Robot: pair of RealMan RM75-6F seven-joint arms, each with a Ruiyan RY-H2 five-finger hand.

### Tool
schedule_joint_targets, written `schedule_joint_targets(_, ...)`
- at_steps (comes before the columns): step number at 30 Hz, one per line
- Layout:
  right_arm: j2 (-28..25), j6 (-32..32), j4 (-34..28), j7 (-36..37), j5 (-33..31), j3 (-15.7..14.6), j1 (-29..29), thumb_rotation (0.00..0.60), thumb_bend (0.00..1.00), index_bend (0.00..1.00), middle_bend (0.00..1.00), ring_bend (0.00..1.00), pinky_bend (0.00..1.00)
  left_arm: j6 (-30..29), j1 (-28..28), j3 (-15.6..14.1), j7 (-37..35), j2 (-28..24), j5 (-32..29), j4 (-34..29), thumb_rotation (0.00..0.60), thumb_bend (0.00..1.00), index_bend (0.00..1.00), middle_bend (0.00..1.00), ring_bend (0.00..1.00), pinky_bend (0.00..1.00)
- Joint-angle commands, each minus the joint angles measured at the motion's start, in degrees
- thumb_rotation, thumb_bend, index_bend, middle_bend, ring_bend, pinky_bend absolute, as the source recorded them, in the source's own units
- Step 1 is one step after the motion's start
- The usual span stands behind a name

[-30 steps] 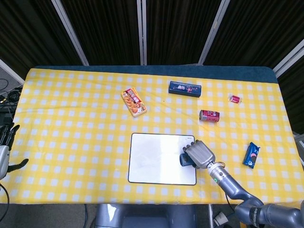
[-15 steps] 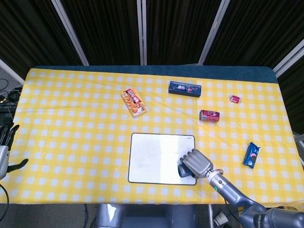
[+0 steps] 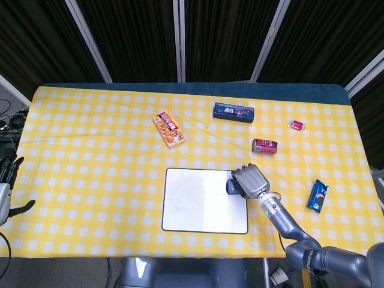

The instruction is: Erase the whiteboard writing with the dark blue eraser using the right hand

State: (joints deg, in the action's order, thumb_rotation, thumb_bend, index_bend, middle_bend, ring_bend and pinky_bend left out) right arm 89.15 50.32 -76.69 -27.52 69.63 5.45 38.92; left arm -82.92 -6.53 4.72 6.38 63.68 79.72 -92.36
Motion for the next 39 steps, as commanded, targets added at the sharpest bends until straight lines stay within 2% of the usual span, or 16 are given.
schedule_joint_targets(1, 0.64, 0.19, 0.20, -0.54, -0.77, 0.25, 0.18, 0.600, 0.45, 0.53, 0.55, 0.45, 0.46, -0.04, 0.02, 0.01, 0.00, -0.01, -0.01, -0.01, 0.600, 0.00, 0.00, 0.00, 0.00, 0.00)
schedule_joint_targets(7, -0.54, -0.80, -4.09, -0.44, -0.41, -1.80, -0.21, 0.600, 0.45, 0.53, 0.55, 0.45, 0.46, -0.17, 0.11, -0.01, -0.22, -0.11, 0.04, 0.01, 0.600, 0.00, 0.00, 0.00, 0.00, 0.00)
schedule_joint_targets(15, -3.98, -1.16, -10.49, 0.54, 4.04, -5.51, -0.82, 0.600, 0.45, 0.53, 0.55, 0.45, 0.46, -0.21, 0.12, 0.00, -0.27, -0.11, 0.07, 0.04, 0.600, 0.00, 0.00, 0.00, 0.00, 0.00)
schedule_joint_targets(18, -5.35, -0.66, -12.77, 1.00, 6.96, -7.39, -1.28, 0.600, 0.45, 0.53, 0.55, 0.45, 0.46, -0.19, 0.12, -0.07, -0.22, -0.11, 0.17, -0.05, 0.600, 0.00, 0.00, 0.00, 0.00, 0.00)
schedule_joint_targets(21, -7.60, 0.04, -15.51, 1.44, 11.20, -10.50, -2.10, 0.600, 0.45, 0.53, 0.55, 0.45, 0.46, -0.33, 0.20, -0.11, -0.15, -0.13, 0.23, -0.17, 0.600, 0.00, 0.00, 0.00, 0.00, 0.00)
schedule_joint_targets(23, -8.93, 1.10, -16.41, 2.51, 13.22, -11.34, -2.59, 0.600, 0.45, 0.53, 0.55, 0.45, 0.46, -0.36, 0.22, -0.17, -0.11, -0.14, 0.31, -0.21, 0.600, 0.00, 0.00, 0.00, 0.00, 0.00)
schedule_joint_targets(27, -10.94, 4.30, -16.28, 5.07, 16.66, -11.12, -3.25, 0.600, 0.45, 0.53, 0.55, 0.45, 0.46, -0.55, 0.30, -0.19, -0.07, -0.16, 0.43, -0.33, 0.600, 0.00, 0.00, 0.00, 0.00, 0.00)
schedule_joint_targets(30, -12.29, 5.85, -16.00, 6.98, 16.99, -10.08, -3.52, 0.600, 0.45, 0.53, 0.55, 0.45, 0.46, -0.63, 0.34, -0.15, -0.18, -0.25, 0.43, -0.43, 0.600, 0.00, 0.00, 0.00, 0.00, 0.00)
schedule_joint_targets(36, -13.71, 6.90, -13.54, 9.57, 14.10, -6.97, -3.69, 0.600, 0.45, 0.53, 0.55, 0.45, 0.46, -0.77, 0.40, -0.21, -0.29, -0.36, 0.65, -0.58, 0.600, 0.00, 0.00, 0.00, 0.00, 0.00)
schedule_joint_targets(39, -12.97, 5.76, -9.67, 11.28, 10.21, -4.91, -3.66, 0.600, 0.45, 0.53, 0.55, 0.45, 0.46, -0.83, 0.44, -0.28, -0.32, -0.42, 0.81, -0.68, 0.600, 0.00, 0.00, 0.00, 0.00, 0.00)
